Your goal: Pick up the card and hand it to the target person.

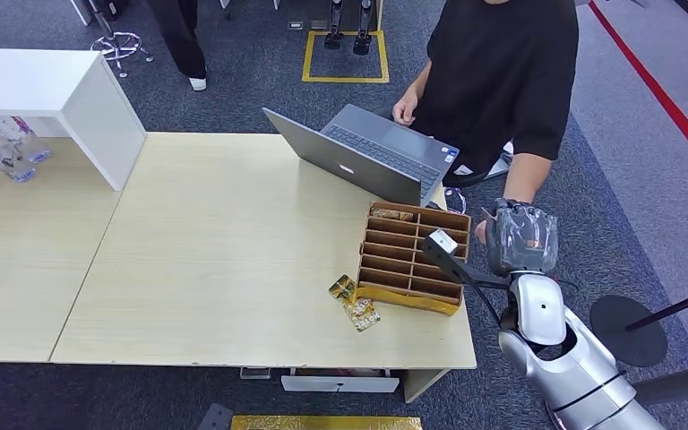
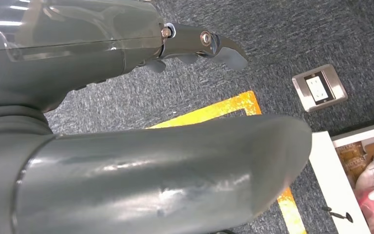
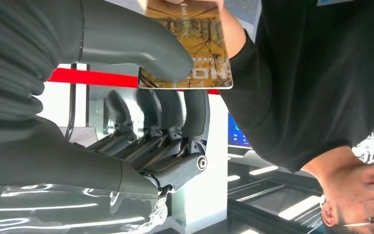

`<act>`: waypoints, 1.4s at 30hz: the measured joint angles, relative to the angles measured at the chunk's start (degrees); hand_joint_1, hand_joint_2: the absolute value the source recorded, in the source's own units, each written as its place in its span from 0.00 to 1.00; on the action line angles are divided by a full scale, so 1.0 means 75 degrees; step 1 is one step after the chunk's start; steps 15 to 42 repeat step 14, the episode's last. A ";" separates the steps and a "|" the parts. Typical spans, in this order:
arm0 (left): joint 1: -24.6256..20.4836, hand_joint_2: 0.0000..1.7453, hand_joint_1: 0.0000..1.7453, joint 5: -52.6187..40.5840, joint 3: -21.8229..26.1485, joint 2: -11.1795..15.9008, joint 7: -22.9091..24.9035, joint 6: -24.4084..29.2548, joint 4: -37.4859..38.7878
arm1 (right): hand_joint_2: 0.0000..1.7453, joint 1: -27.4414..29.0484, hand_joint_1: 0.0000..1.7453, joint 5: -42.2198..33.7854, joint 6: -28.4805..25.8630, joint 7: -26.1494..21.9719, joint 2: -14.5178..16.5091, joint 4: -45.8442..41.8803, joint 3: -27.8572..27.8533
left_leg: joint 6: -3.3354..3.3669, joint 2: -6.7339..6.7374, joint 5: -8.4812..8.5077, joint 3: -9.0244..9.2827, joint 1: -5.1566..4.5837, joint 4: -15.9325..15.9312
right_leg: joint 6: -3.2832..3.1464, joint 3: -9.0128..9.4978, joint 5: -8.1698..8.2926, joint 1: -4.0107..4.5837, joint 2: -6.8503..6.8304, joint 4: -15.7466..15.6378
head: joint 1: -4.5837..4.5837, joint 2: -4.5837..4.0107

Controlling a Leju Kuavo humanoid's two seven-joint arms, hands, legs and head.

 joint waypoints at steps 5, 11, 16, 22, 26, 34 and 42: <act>-0.0005 0.00 0.00 -0.0001 0.0000 0.0000 0.0002 0.0000 0.0000 | 1.00 0.0007 0.00 -0.0166 0.0374 0.0069 -0.0001 0.0079 0.0000 | 0.0000 0.0000 0.0000 0.0000 0.0000 0.0000 | 0.0000 0.0000 0.0000 0.0000 0.0000 0.0000 | 0.0000 0.0000; -0.0026 0.00 0.00 0.0001 -0.0011 0.0000 0.0003 0.0000 0.0000 | 1.00 0.0011 0.00 -0.0393 0.0554 0.0107 0.0000 0.0192 0.0013 | 0.0000 0.0000 0.0000 0.0000 0.0000 0.0000 | 0.0000 0.0000 0.0000 0.0000 0.0000 0.0000 | 0.0000 0.0000; -0.0030 0.00 0.00 0.0002 -0.0028 0.0000 0.0003 0.0000 0.0000 | 1.00 0.0013 0.00 -0.0425 0.0439 0.0107 0.0002 0.0230 0.0028 | 0.0000 0.0000 0.0000 0.0000 0.0000 0.0000 | 0.0000 0.0000 0.0000 0.0000 0.0000 0.0000 | 0.0000 0.0000; -0.0030 0.00 0.00 0.0002 -0.0028 0.0000 0.0003 0.0000 0.0000 | 1.00 0.0013 0.00 -0.0425 0.0439 0.0107 0.0002 0.0230 0.0028 | 0.0000 0.0000 0.0000 0.0000 0.0000 0.0000 | 0.0000 0.0000 0.0000 0.0000 0.0000 0.0000 | 0.0000 0.0000; -0.0030 0.00 0.00 0.0002 -0.0028 0.0000 0.0003 0.0000 0.0000 | 1.00 0.0013 0.00 -0.0425 0.0439 0.0107 0.0002 0.0230 0.0028 | 0.0000 0.0000 0.0000 0.0000 0.0000 0.0000 | 0.0000 0.0000 0.0000 0.0000 0.0000 0.0000 | 0.0000 0.0000; -0.0030 0.00 0.00 0.0002 -0.0028 0.0000 0.0003 0.0000 0.0000 | 1.00 0.0013 0.00 -0.0425 0.0439 0.0107 0.0002 0.0230 0.0028 | 0.0000 0.0000 0.0000 0.0000 0.0000 0.0000 | 0.0000 0.0000 0.0000 0.0000 0.0000 0.0000 | 0.0000 0.0000; -0.0030 0.00 0.00 0.0002 -0.0028 0.0000 0.0003 0.0000 0.0000 | 1.00 0.0013 0.00 -0.0425 0.0439 0.0107 0.0002 0.0230 0.0028 | 0.0000 0.0000 0.0000 0.0000 0.0000 0.0000 | 0.0000 0.0000 0.0000 0.0000 0.0000 0.0000 | 0.0000 0.0000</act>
